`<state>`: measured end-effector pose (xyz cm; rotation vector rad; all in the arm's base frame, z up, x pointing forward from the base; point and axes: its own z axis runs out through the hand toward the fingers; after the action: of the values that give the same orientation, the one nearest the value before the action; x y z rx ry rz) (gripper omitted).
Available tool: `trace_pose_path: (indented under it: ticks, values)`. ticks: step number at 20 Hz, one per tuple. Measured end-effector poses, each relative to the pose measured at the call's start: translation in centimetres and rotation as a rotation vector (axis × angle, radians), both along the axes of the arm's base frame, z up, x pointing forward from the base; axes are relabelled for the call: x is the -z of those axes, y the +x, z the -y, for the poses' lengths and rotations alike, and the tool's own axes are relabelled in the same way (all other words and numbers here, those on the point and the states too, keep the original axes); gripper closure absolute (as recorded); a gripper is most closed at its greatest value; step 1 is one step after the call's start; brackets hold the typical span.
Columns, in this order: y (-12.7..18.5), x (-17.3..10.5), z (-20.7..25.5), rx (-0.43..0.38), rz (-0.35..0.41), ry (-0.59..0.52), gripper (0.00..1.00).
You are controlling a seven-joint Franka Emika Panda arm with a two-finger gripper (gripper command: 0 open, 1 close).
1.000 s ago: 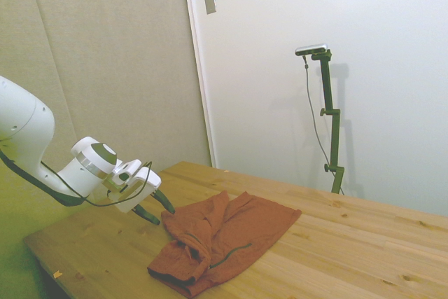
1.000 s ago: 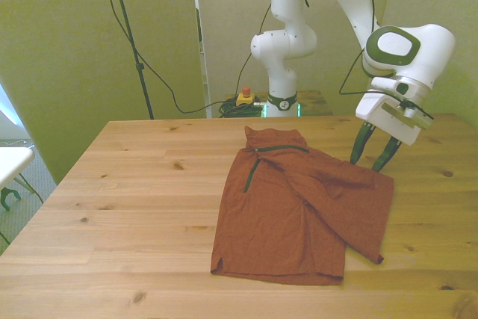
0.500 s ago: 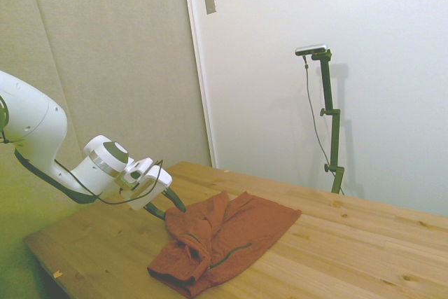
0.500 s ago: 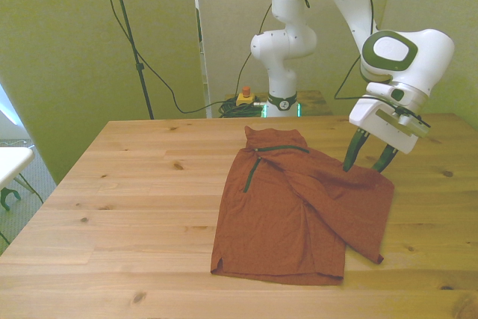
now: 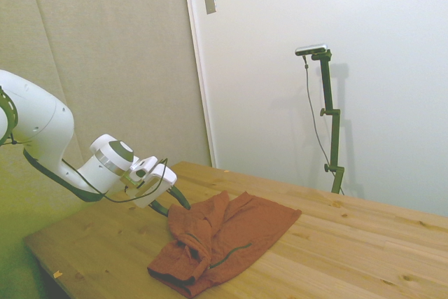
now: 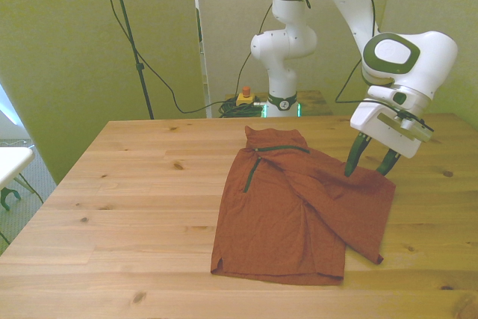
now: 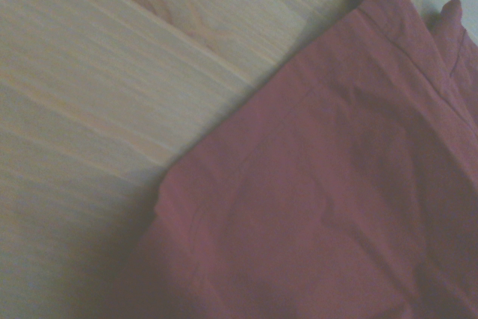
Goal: Fold the shorts
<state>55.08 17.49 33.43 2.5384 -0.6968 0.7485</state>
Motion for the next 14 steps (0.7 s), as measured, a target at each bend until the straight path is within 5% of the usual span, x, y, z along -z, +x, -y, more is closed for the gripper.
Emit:
trace_pose_path:
  ticks: [12,13,14]
  values:
    - [2.0,-0.1,-1.3,-0.017,0.026,0.046,0.0]
    - [2.1,-0.1,-1.4,-0.019,0.026,0.047,1.0]
    - [2.1,-0.1,-1.5,-0.019,0.026,0.048,1.0]
